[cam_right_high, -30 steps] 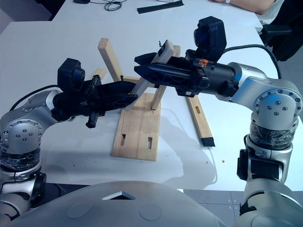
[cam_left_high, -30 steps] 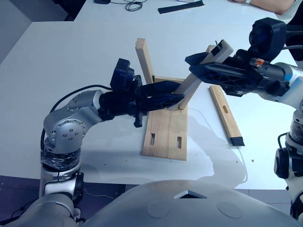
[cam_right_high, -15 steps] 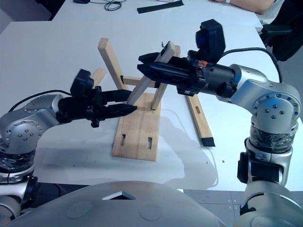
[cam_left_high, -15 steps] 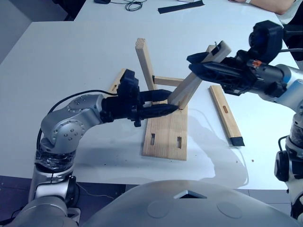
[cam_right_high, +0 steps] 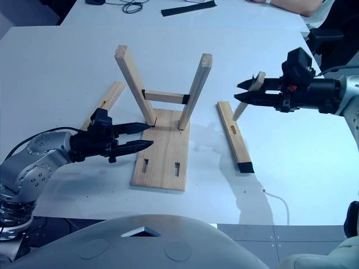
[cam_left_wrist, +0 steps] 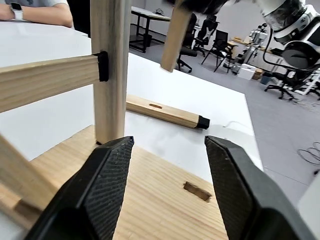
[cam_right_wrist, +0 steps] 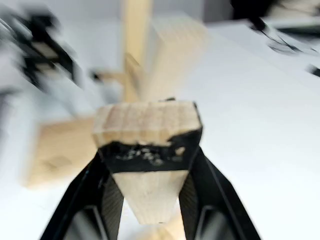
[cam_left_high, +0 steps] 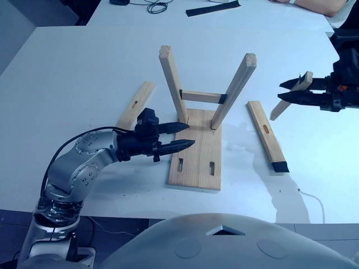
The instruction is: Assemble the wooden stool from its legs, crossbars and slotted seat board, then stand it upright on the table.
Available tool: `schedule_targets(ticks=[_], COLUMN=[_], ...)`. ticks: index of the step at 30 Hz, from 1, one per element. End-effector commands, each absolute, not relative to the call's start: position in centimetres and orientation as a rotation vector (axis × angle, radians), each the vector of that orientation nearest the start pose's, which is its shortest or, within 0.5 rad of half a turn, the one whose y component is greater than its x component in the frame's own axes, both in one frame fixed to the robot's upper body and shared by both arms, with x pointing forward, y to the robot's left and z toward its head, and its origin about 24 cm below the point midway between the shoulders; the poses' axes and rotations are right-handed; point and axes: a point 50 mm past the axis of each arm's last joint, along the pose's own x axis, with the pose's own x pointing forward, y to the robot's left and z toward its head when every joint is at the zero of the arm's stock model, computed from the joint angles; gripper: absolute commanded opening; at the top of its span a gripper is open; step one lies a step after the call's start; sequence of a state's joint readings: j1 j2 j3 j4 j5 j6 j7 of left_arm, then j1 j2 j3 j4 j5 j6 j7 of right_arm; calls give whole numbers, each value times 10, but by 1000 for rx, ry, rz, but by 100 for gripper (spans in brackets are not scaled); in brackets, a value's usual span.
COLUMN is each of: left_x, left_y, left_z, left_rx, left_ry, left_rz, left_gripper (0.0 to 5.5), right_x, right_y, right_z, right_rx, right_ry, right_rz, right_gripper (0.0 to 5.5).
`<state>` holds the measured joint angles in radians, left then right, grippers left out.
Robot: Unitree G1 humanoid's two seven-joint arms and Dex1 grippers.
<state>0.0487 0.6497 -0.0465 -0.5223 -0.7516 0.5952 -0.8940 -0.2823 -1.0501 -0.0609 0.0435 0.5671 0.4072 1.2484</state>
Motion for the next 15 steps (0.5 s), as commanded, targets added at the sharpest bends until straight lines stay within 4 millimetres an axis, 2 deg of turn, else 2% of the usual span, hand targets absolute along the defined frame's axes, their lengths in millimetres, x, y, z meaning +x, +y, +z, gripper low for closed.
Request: schedule_targets(ticks=[1,3,9,12,15], left_x=[193,194,194,194,196], left_y=[153,154,157,157,157], left_z=[118,119,120,119,121], left_rx=[-101,-96,-92,-91,-89], left_ry=[223,218,208,202,199], left_rz=[-1250,-1250,-1239,-1229,-1225], left_gripper=[265,265,265,265,265], right_x=[259,257,253,249,241], right_y=[-284,-291,-305,-305,-295], right_z=[146,135,120,111,106], right_rx=[-410,-465,-506,-493,-445], right_ry=[373,396,405,406,401], right_rz=[1051,1028,960,955,984], right_gripper=[131,131,131,131,131])
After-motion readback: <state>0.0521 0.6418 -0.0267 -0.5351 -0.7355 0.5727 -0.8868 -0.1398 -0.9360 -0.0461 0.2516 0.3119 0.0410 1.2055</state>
